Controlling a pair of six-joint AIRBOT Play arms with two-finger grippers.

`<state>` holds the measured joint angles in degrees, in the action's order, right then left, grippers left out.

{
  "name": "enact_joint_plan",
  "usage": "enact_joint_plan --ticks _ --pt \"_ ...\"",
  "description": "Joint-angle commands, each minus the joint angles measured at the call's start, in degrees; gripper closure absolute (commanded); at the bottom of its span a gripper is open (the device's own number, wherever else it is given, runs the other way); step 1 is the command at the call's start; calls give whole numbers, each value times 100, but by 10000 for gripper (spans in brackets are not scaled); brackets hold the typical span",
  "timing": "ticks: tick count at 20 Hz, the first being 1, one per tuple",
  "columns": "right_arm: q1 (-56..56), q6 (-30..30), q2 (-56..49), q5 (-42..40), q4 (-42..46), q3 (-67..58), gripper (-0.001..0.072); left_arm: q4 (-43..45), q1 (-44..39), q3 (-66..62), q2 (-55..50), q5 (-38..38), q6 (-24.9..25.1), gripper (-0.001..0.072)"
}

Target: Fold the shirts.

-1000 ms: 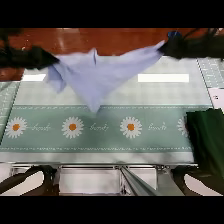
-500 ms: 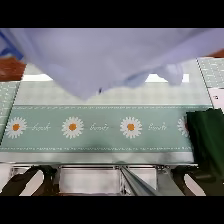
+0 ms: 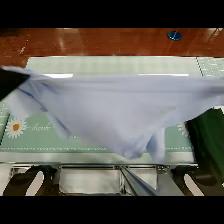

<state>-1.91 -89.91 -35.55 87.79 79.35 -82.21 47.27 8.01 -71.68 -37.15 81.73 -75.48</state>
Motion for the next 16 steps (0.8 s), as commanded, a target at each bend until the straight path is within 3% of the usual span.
enact_joint_plan --ticks 1,4,7,11,12,13,14,16 --pt "2 -151 22 -846 68 1808 690 -686 -286 1582 -35 -863 179 687" --pt "46 -378 -643 -1867 90 2680 690 -680 -1102 2446 -629 -2006 254 687" --pt "407 -420 -1799 -2614 -22 2651 690 -680 -1969 2358 -1919 -3032 503 687" --pt "1204 -234 -3163 -2809 -1016 2208 690 -682 -2312 1449 -3676 -3480 514 680" --pt "1305 -107 -3392 -2839 -1303 2103 686 -682 -2286 1176 -4004 -3327 490 563" --pt "1379 -61 -3602 -2881 -1569 1987 531 -680 -2253 863 -4297 -3025 452 220" --pt "1445 129 -3746 -2896 -1906 1867 285 -632 -2175 529 -4529 -2627 431 198" --pt "1635 382 -3869 -2708 -2317 1480 293 -382 -1799 -146 -4771 -1663 428 198"
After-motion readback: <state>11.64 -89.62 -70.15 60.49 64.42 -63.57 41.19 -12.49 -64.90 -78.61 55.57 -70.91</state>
